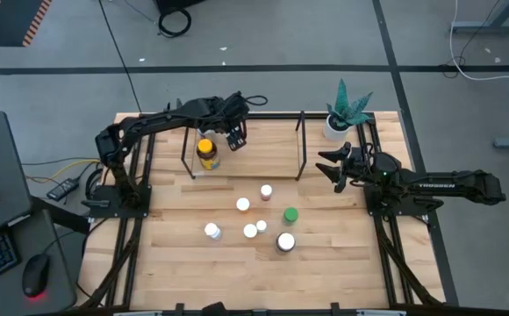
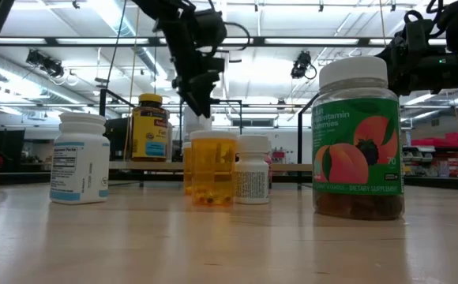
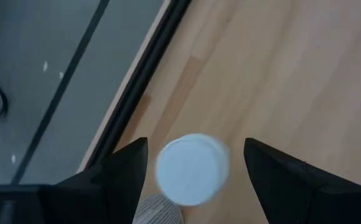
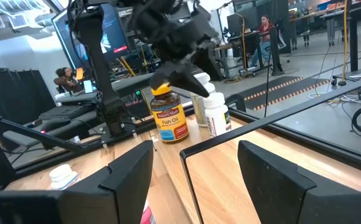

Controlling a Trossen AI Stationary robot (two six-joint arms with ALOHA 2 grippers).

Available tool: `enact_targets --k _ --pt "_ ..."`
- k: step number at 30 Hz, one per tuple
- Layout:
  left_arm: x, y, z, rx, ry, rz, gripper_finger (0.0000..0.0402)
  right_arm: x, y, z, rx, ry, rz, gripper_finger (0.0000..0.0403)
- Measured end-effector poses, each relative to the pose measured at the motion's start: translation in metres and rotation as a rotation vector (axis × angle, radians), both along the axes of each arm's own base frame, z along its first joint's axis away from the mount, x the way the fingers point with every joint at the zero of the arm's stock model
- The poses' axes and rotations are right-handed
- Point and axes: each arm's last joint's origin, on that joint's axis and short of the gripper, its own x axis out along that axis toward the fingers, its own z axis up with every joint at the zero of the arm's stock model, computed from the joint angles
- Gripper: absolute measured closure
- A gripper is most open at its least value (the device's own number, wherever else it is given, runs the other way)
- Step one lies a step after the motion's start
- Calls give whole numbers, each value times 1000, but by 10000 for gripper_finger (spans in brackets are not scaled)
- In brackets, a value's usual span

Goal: Pick and place medicine bottles onto shelf by color
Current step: Put the white blue pill bottle on the shelf

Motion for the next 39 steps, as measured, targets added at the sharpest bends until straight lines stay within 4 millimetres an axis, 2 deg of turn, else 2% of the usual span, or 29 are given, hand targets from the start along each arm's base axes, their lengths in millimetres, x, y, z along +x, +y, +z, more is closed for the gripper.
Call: enact_targets --k 6,12,20,26,31,35,39 --pt "10 -32 10 15 -27 -152 135 0 0 0 0 0 0 160" --pt "18 -73 7 -235 -60 -383 141 0 0 0 0 0 0 160" --pt "23 -135 3 -314 5 -507 142 0 0 0 0 0 0 160" --pt "10 -186 -4 -366 161 -498 154 0 0 0 0 0 0 160" --pt "-3 -226 -27 -326 252 -491 163 0 0 0 0 0 0 160" --pt "-10 -250 -36 -308 253 -497 162 0 0 0 0 0 0 160" --pt "-16 -269 -37 -309 237 -463 155 0 0 0 0 0 0 160"
